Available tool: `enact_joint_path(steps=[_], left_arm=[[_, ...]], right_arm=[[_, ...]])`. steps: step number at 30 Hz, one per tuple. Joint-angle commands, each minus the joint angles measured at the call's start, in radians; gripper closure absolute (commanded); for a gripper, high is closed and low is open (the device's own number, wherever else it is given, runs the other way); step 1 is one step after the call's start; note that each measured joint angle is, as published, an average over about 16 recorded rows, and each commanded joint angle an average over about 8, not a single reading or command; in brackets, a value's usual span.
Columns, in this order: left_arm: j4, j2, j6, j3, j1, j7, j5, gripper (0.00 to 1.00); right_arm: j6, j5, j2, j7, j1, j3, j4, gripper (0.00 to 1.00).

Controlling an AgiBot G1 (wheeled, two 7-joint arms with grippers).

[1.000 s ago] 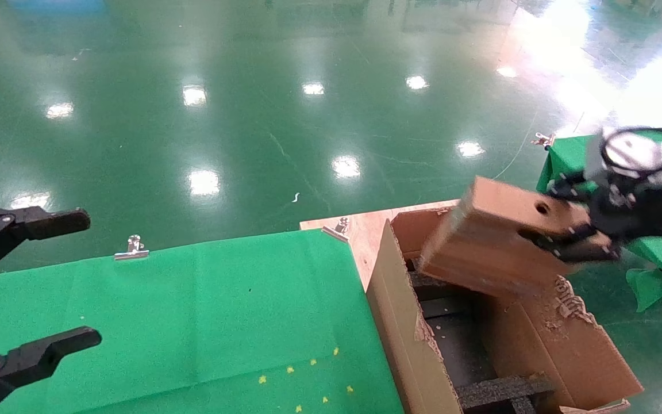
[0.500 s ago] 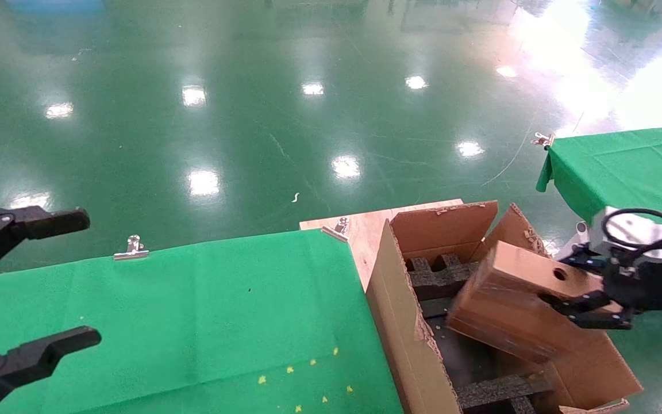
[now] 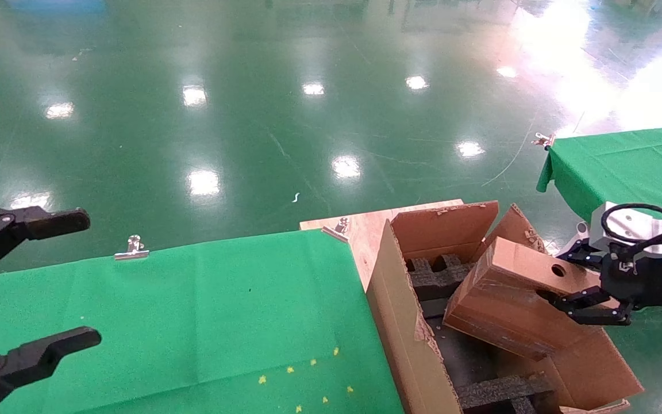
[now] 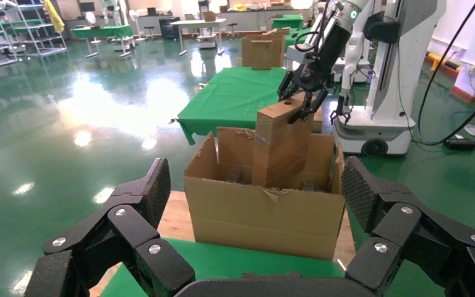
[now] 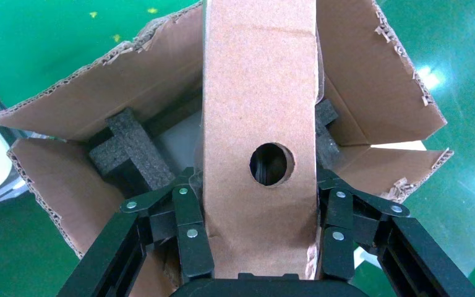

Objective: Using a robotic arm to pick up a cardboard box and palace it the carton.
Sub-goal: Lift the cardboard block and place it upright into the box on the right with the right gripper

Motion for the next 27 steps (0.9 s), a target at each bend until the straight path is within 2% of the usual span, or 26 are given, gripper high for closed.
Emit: enact_joint_path(steps=[1, 5, 10, 16, 21, 27], left_arm=[[0.000, 0.000, 0.000, 0.000, 0.000, 0.000, 0.000, 0.00], [0.000, 0.000, 0.000, 0.000, 0.000, 0.000, 0.000, 0.00], [0.000, 0.000, 0.000, 0.000, 0.000, 0.000, 0.000, 0.00], [0.000, 0.000, 0.000, 0.000, 0.000, 0.000, 0.000, 0.00], [0.000, 0.000, 0.000, 0.000, 0.000, 0.000, 0.000, 0.00], [0.000, 0.000, 0.000, 0.000, 0.000, 0.000, 0.000, 0.00]], right_arm=[[-0.001, 0.000, -0.004, 0.001, -0.001, -0.001, -0.005, 1.00], [0.103, -0.028, -0.028, 0.132, -0.046, -0.029, -0.007, 1.00], [0.239, -0.081, -0.045, 0.355, -0.095, -0.062, 0.024, 1.00], [0.363, -0.178, -0.046, 0.640, -0.128, -0.092, 0.093, 1.00], [0.417, -0.287, -0.043, 0.872, -0.141, -0.113, 0.158, 1.00], [0.407, -0.406, -0.043, 1.099, -0.141, -0.130, 0.223, 1.00]])
